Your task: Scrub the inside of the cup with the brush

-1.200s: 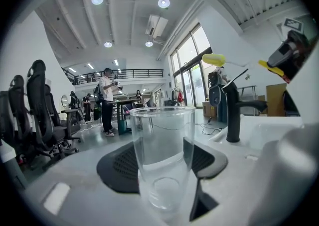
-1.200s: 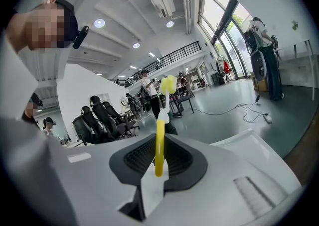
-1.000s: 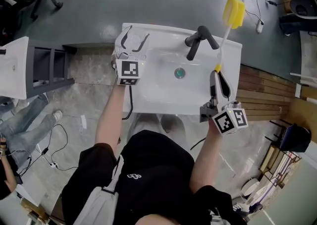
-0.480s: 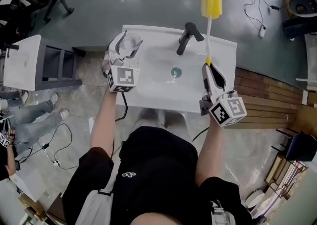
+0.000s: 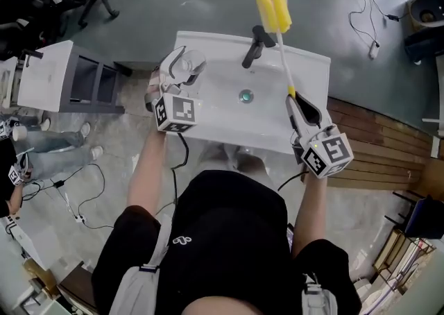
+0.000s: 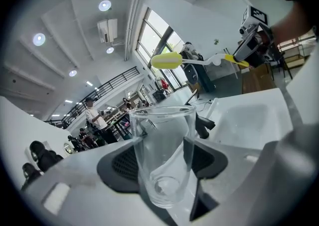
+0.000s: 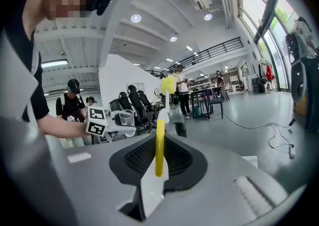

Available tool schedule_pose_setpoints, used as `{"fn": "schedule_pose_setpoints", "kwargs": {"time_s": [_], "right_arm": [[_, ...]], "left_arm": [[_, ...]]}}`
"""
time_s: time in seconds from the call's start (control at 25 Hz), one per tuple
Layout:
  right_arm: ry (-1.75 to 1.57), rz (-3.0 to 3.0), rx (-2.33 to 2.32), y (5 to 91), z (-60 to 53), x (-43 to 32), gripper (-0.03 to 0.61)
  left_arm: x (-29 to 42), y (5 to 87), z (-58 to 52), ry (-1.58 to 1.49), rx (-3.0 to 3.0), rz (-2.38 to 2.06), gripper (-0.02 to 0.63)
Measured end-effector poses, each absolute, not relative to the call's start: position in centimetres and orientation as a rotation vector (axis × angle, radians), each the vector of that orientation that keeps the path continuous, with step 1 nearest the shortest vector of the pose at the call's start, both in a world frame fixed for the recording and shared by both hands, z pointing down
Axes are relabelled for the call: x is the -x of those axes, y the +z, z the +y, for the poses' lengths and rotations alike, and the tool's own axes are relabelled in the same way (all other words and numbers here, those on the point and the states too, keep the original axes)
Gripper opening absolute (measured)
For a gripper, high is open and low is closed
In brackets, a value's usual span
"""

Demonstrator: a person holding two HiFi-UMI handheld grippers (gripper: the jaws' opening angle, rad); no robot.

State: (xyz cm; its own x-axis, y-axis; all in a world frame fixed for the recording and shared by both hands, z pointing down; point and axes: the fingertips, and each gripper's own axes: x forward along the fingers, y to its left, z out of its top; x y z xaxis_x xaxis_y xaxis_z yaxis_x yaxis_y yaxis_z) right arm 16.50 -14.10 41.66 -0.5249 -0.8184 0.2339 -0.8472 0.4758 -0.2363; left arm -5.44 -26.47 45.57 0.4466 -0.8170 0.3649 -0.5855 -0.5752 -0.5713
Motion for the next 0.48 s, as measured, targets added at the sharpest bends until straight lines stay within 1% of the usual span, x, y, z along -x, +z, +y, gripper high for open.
{"fn": "schedule_pose_setpoints", "kwargs": {"time_s": [0.24, 0.48], "right_arm": [[0.381, -2.61, -1.325, 42.5, -11.4, -18.1, 0.051], [0.306, -2.601, -1.169, 42.9, -8.9, -18.0, 0.051]], "left_arm": [[3.8, 44.3, -24.1, -0.964, 2.237, 1.171, 0.285], [3.9, 43.9, -22.5, -1.083, 2.121, 1.122, 0.285]]}}
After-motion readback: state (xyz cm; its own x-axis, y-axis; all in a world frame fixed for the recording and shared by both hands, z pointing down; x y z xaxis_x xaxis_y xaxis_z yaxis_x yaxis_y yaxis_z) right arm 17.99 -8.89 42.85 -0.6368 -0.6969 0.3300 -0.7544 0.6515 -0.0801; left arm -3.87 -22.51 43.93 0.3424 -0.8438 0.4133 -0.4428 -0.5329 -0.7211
